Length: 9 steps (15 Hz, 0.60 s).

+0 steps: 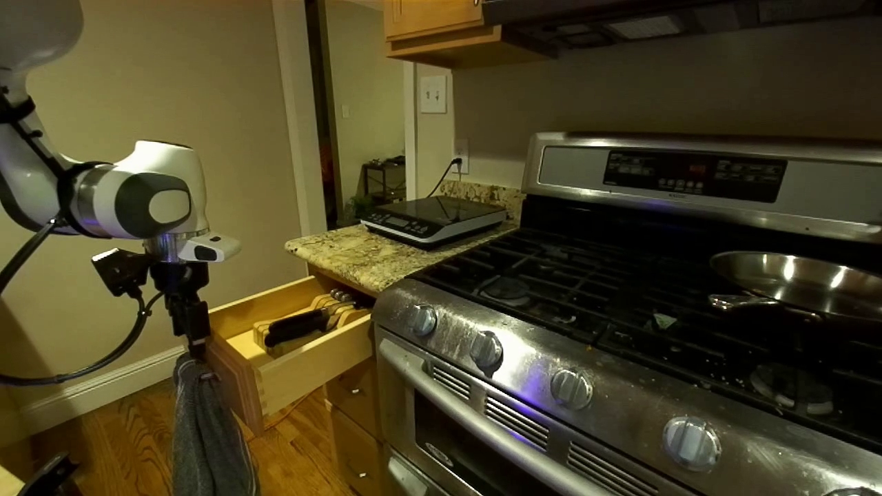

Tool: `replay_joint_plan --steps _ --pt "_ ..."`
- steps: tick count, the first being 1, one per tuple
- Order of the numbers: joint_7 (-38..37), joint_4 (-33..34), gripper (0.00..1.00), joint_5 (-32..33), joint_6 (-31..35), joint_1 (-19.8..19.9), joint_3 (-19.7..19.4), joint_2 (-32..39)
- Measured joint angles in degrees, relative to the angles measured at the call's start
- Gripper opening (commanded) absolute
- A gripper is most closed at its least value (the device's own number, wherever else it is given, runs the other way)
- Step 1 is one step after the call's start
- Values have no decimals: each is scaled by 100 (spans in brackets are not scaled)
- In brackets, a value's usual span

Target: Push the open drawer closed

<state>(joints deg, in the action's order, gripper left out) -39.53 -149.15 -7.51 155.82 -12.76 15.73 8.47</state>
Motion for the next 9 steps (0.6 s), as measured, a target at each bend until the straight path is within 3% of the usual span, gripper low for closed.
replay_joint_plan --steps 8,9 --pt "-620 96 100 1166 509 -404 -584 202" --pt "-697 152 96 1304 560 -437 -684 254"
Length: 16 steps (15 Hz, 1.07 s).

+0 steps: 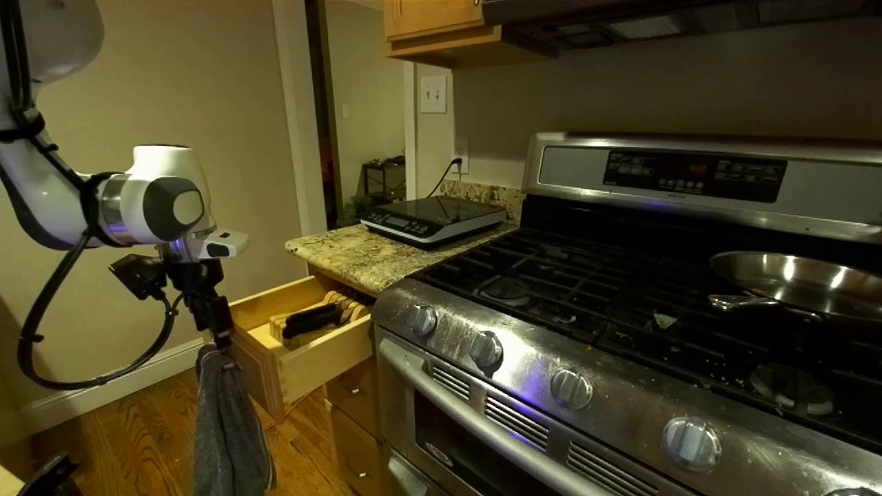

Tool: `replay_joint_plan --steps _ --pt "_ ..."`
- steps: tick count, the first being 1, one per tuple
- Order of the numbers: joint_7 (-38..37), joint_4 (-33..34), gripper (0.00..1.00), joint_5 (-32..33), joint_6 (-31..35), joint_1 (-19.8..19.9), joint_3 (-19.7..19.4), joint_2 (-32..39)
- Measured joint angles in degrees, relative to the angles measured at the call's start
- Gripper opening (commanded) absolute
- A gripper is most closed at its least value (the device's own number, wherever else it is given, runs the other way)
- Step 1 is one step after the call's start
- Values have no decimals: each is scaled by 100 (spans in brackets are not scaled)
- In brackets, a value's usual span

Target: Push the open drawer closed

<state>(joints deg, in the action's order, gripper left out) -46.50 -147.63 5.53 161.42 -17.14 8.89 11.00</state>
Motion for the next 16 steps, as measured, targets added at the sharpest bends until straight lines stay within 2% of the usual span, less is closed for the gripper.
replay_joint_plan --steps 1,2,4,11,13,16 --pt "-55 66 92 114 39 -26 -99 58" --pt "-106 149 98 221 66 -42 -204 126" --pt "-122 337 100 362 104 -69 -413 283" --pt "-118 1260 100 531 125 -205 -996 1062" --pt "-115 1516 100 533 125 -298 -1112 1263" --pt "-124 1773 100 746 124 -639 -1430 1422"
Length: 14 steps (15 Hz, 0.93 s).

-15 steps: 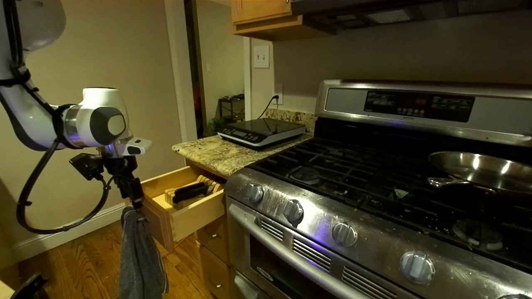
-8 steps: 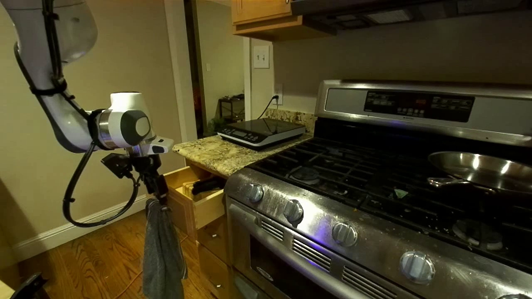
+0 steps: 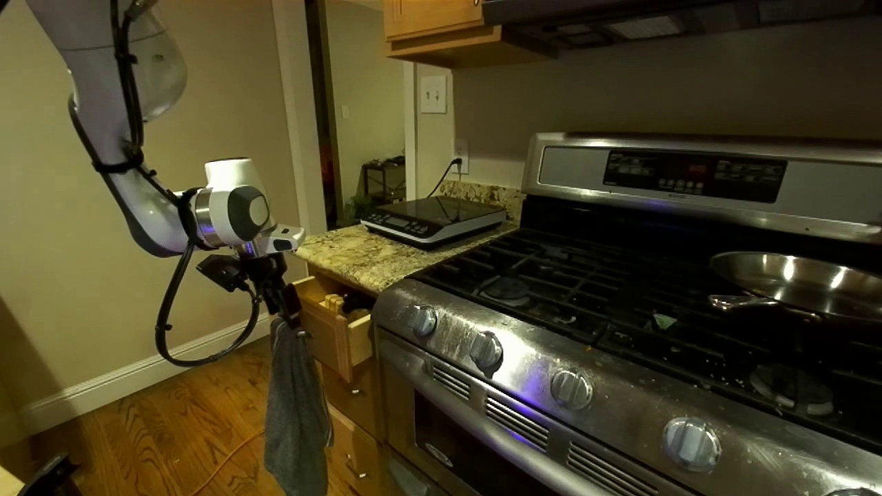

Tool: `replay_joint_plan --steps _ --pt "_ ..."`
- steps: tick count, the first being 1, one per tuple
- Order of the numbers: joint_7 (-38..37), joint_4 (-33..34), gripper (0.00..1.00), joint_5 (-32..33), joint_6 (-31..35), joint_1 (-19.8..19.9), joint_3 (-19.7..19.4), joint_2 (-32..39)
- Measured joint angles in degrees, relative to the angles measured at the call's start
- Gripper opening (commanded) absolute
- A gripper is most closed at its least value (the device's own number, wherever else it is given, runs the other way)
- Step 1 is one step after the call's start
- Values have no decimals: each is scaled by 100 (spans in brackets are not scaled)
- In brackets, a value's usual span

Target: Push the open drawer closed

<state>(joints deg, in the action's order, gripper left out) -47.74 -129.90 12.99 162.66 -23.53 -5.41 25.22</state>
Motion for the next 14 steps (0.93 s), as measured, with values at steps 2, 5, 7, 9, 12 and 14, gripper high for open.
replay_joint_plan --steps 2,5,7,9,12,14 --pt "-36 68 100 319 0 -323 -274 2" --pt "-15 66 100 503 -82 -585 -309 -74" --pt "114 -29 100 411 -253 -554 -18 -237" --pt "452 -227 100 -12 -520 -416 462 -514" --pt "720 -464 100 -309 -702 -258 844 -844" --pt "745 -512 100 -309 -702 -210 846 -876"
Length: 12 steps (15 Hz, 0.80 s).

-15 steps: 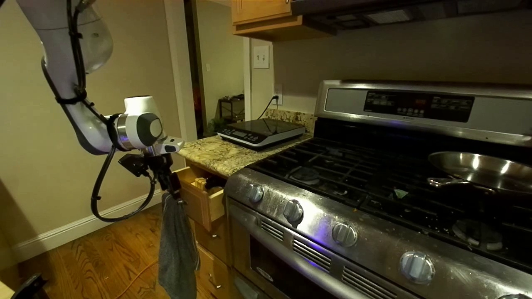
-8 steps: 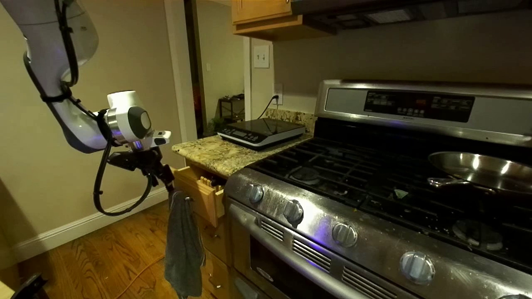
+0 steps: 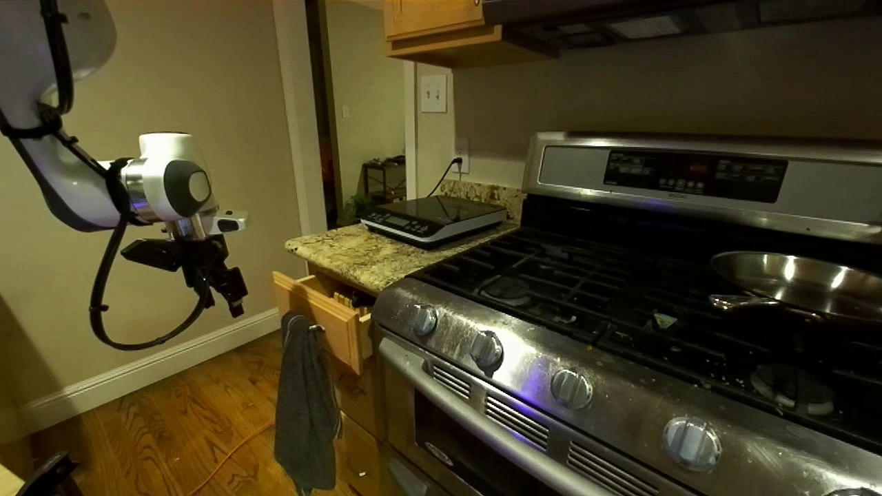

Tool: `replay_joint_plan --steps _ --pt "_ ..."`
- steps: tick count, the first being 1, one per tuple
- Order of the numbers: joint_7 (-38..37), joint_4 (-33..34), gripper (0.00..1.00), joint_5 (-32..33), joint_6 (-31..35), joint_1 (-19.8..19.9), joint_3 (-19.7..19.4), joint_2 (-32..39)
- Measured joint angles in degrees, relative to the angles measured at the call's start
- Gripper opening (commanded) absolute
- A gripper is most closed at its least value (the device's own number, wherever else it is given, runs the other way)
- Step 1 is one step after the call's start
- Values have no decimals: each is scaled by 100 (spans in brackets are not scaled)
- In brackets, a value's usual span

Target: Push the open drawer closed

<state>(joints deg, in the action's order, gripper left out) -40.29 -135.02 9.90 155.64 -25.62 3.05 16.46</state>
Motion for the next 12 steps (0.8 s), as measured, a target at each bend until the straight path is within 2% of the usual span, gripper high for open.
replay_joint_plan --steps 5,12 --pt "-155 44 100 217 16 15 -61 85" --pt "-937 374 100 1523 181 -43 -787 452"
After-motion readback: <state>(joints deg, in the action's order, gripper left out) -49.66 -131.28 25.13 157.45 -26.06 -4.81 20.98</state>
